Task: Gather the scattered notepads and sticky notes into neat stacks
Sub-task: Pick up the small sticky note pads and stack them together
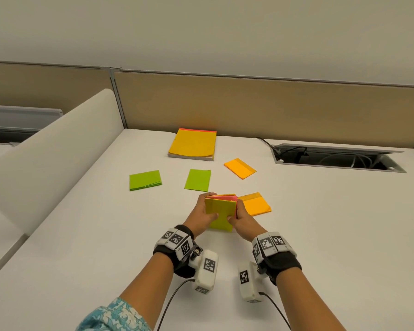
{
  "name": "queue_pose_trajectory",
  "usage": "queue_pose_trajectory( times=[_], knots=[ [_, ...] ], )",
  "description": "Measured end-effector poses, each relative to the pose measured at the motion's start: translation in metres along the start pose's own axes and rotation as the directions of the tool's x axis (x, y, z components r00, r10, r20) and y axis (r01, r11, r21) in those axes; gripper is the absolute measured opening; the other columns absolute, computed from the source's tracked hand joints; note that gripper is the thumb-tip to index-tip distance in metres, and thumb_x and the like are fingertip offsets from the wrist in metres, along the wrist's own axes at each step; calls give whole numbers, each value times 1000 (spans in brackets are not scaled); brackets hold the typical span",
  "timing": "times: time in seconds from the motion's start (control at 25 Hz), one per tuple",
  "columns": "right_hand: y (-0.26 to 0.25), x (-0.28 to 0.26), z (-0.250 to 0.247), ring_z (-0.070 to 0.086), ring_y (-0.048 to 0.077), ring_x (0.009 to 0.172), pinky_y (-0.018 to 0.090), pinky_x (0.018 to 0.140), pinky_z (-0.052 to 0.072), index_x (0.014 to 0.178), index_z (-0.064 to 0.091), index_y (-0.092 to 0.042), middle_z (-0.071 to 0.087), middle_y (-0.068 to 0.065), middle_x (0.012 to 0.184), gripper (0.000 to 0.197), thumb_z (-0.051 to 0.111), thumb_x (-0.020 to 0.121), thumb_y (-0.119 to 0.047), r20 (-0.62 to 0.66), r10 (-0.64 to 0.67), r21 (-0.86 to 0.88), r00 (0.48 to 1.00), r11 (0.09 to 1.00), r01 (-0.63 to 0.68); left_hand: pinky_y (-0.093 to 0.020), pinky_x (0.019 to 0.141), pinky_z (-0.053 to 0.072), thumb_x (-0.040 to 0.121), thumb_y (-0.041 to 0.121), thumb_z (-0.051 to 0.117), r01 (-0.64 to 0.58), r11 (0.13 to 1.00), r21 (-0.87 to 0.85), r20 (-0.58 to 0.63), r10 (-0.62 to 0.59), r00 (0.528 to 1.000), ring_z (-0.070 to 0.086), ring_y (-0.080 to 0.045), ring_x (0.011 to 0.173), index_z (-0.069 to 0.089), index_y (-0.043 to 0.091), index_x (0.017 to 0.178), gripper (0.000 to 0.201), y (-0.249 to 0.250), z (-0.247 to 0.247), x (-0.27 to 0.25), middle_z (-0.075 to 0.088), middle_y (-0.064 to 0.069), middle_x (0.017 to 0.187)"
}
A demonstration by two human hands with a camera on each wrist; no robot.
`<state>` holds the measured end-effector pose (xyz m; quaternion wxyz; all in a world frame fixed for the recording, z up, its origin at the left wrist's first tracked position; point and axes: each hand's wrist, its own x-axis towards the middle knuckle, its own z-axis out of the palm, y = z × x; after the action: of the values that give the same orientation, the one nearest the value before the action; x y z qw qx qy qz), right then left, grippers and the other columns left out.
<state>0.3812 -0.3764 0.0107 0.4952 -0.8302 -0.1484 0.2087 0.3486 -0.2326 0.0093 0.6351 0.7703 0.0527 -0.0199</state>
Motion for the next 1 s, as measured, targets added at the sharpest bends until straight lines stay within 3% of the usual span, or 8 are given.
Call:
queue_pose_trajectory(
  times=[0.16,0.36,0.48,0.56,0.72,0.8,0.92,1.0],
  knots=[
    [10,8,4,53,27,101,45,93,43,126,40,-5,56,16,109,34,42,92,-3,-116,1,-96,993,995,-13,-44,107,40,89,-8,44,63,995,72,-18,-61,998,45,-27,123,27,5,142,57,-7,2,4,44,-16,136],
    [3,20,-19,50,29,121,35,100,39,127,48,-5,54,17,129,44,59,87,-21,-268,9,-106,963,994,-39,-40,94,43,93,1,38,197,978,-66,-192,-206,959,48,-27,107,24,3,139,48,10,-10,18,47,-12,120],
    [10,31,-41,35,33,131,39,106,33,136,40,-13,37,17,142,56,60,86,-30,-409,153,-419,900,844,-334,-42,98,41,94,5,34,272,942,-197,-247,-316,916,47,-29,108,21,3,141,49,12,-20,28,47,-16,124],
    [15,32,-49,31,33,132,42,105,35,135,37,-13,34,17,141,63,62,82,-37,-461,288,-443,839,745,-499,-42,97,41,94,7,31,299,927,-226,-248,-351,903,45,-26,102,22,2,140,47,13,-23,30,45,-13,115],
    [21,37,-51,34,32,129,41,104,36,126,41,-6,39,17,136,70,68,75,-46,-505,363,-443,783,669,-597,-38,89,40,94,6,28,299,920,-253,-246,-360,900,45,-26,100,30,4,137,43,8,-28,35,45,-11,112],
    [21,39,-53,33,33,131,41,107,33,128,38,-6,37,18,138,76,69,72,-48,-514,408,-404,754,661,-633,-36,86,39,94,2,28,284,923,-260,-255,-349,902,46,-25,96,42,9,124,34,5,-30,37,46,-11,108],
    [22,37,-58,34,34,132,42,108,32,131,33,-6,35,19,140,81,72,72,-45,-510,503,-296,698,660,-691,-34,84,38,93,-4,29,289,929,-232,-266,-347,899,48,-21,75,50,16,83,31,4,-30,38,51,-5,84],
    [22,38,-62,40,37,127,43,105,36,130,35,-4,38,20,138,68,68,78,-33,-519,515,-159,682,726,-669,-35,85,39,92,-5,30,291,930,-225,-276,-348,896,47,-17,70,52,20,78,35,4,-30,37,51,-1,79]
  ],
)
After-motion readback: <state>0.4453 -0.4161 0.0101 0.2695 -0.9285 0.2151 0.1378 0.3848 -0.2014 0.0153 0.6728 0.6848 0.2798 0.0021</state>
